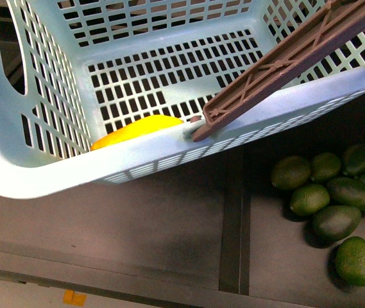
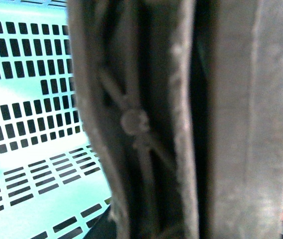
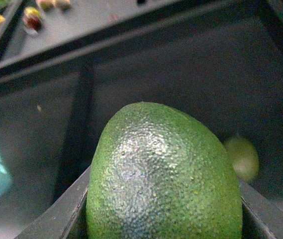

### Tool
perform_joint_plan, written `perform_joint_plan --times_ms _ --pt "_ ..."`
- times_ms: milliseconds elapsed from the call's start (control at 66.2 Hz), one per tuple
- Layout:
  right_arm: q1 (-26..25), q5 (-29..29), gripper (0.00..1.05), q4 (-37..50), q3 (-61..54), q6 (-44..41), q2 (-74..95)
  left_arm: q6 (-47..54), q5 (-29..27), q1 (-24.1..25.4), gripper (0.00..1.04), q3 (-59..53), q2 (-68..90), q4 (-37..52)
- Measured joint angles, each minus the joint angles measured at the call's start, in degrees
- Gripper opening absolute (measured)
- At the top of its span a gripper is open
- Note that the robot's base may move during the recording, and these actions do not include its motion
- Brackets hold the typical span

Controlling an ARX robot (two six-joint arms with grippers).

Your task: Pick mango and avocado into basket

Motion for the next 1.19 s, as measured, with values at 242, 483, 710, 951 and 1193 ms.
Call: perform_joint_plan --times_ms 242,483,710,951,1193 --pt "13.64 5.29 0.56 -1.51 1.18 5.7 -14.73 0.0 0.02 0.0 0.13 -0.02 0.0 0.0" --pt "33.83 19.1 0.55 2.01 3.78 6.93 -15.06 0.0 0.02 0.0 0.13 -0.02 0.0 0.0" --pt "48.59 30.73 0.55 8.79 9.77 9.22 -4.98 -0.02 0.02 0.0 0.13 -0.02 0.0 0.0" --pt "53.22 36.65 0.55 10.51 15.85 8.74 4.81 -0.02 0.02 0.0 0.13 0.0 0.0 0.0" --pt "54.18 36.94 0.85 11.06 15.54 9.42 5.44 -0.02 -0.02 0.0 0.13 -0.02 0.0 0.0"
